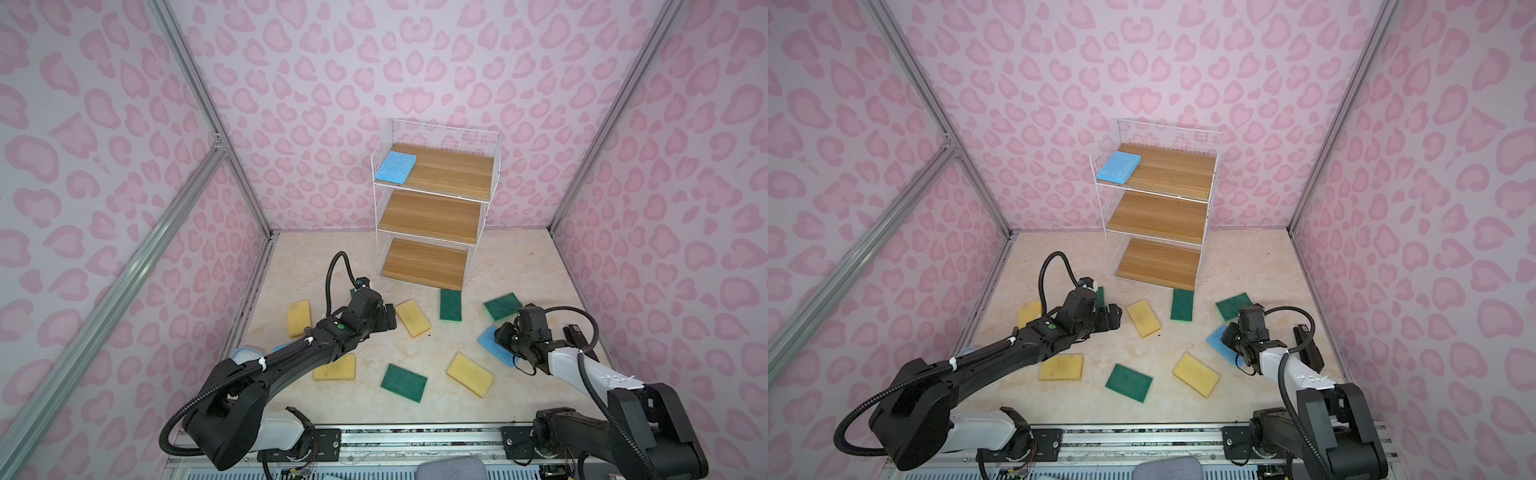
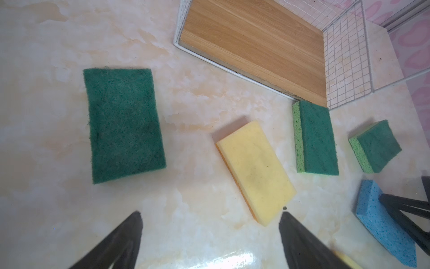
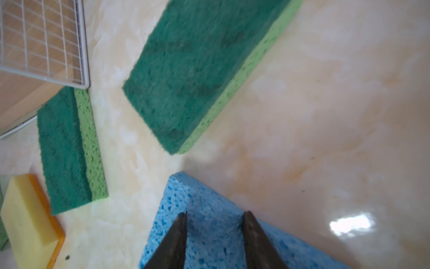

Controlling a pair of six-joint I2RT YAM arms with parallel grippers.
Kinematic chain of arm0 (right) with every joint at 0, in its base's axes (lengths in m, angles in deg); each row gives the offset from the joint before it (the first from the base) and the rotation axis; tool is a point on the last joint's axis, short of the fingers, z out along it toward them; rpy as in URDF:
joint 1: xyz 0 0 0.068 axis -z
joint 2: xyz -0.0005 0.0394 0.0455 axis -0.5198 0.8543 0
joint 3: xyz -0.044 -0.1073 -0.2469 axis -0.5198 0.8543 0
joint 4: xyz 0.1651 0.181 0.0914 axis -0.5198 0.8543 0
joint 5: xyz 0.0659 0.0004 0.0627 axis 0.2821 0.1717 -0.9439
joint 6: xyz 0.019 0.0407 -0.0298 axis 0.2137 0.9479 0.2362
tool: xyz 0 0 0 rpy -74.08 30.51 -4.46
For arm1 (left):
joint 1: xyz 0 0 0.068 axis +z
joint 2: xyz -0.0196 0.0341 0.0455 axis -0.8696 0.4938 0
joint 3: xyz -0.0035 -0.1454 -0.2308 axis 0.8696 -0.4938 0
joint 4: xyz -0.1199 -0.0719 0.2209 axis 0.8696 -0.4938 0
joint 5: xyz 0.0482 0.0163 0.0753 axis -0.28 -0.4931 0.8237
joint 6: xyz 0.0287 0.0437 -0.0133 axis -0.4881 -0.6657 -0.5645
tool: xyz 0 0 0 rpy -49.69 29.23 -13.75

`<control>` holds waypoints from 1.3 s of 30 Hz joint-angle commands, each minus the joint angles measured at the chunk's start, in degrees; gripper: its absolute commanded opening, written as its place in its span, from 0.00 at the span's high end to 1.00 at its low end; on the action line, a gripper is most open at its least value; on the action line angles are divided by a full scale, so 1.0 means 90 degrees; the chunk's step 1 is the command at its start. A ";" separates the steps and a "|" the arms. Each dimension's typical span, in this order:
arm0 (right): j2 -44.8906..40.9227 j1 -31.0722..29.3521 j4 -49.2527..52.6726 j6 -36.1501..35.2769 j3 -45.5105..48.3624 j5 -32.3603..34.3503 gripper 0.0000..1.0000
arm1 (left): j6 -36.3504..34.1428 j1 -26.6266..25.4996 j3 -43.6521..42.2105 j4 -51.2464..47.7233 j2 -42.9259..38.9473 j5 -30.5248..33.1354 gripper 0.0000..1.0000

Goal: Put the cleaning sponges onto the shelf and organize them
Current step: 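Grasp the blue sponge on the table with the right gripper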

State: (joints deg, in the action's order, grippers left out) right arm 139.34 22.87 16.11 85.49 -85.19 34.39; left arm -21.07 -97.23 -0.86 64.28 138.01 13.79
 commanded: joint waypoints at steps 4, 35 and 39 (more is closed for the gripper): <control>-0.0056 -0.0359 0.0448 -0.0108 -0.0176 -0.0288 0.81 | -0.0160 -0.0001 0.0162 -0.0282 -0.0267 -0.0106 0.07; -0.0029 -0.2090 0.2758 -0.1138 -0.2898 0.0349 0.45 | 0.0298 0.0585 0.0384 0.0076 -0.1109 -0.3113 0.32; -0.0903 -0.1135 0.2686 -0.0860 -0.1914 0.0026 0.38 | 0.0213 0.0558 0.0254 0.0135 -0.0908 -0.3011 0.32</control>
State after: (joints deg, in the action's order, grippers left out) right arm 133.90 10.11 37.33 75.94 -105.71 35.61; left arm -18.17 -92.05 2.04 63.75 128.92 -13.58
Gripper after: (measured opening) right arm 0.622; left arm 0.680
